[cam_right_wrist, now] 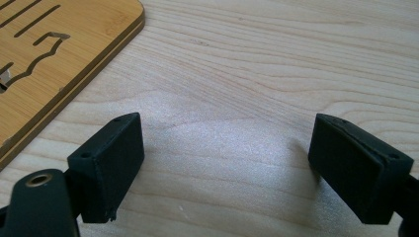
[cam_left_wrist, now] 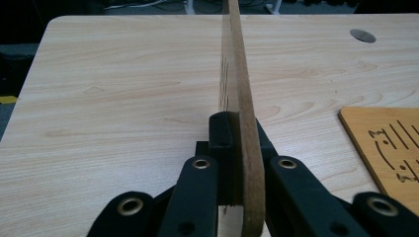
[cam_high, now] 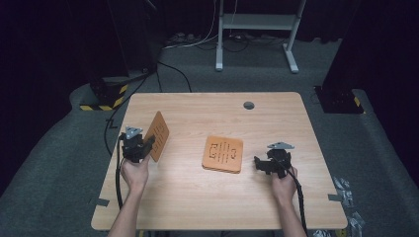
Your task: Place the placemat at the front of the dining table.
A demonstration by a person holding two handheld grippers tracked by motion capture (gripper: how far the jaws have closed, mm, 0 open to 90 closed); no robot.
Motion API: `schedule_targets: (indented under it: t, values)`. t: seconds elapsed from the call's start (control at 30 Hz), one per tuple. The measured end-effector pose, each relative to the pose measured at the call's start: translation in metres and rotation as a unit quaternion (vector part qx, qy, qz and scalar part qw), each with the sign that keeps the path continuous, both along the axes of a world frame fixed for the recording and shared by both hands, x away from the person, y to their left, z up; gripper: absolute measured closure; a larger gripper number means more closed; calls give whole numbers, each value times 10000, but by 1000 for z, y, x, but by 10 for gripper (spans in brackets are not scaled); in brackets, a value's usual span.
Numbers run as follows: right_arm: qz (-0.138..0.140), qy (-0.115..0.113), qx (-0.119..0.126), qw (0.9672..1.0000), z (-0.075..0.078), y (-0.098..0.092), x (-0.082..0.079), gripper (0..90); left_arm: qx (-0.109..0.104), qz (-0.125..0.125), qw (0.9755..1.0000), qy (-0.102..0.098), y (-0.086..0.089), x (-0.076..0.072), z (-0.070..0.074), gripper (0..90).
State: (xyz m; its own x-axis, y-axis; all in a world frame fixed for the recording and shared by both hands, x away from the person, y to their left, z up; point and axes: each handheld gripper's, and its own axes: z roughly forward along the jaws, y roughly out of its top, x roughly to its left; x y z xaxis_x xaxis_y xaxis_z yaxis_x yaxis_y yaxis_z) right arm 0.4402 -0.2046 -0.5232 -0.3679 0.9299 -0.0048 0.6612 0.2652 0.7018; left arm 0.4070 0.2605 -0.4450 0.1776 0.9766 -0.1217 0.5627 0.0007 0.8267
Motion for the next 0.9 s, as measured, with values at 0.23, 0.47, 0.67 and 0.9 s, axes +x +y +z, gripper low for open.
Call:
schedule_targets:
  t: [0.23, 0.47, 0.67, 0.9]
  values:
    - [-13, -24, -4, 10000, 0, 0, 0, 136, 34, -21, 10000, 27, -2, 1, -1, 857]
    - [-14, -25, -4, 10000, 0, 0, 0, 136, 68, -53, 9999, 65, -2, 3, -3, 853]
    - [-2, -7, -2, 10000, 0, 0, 0, 136, 244, -3, 9997, 73, -1, 2, -3, 825]
    - [6, 8, 2, 10000, 0, 0, 0, 136, 396, 49, 9991, 116, 1, 2, -4, 797]
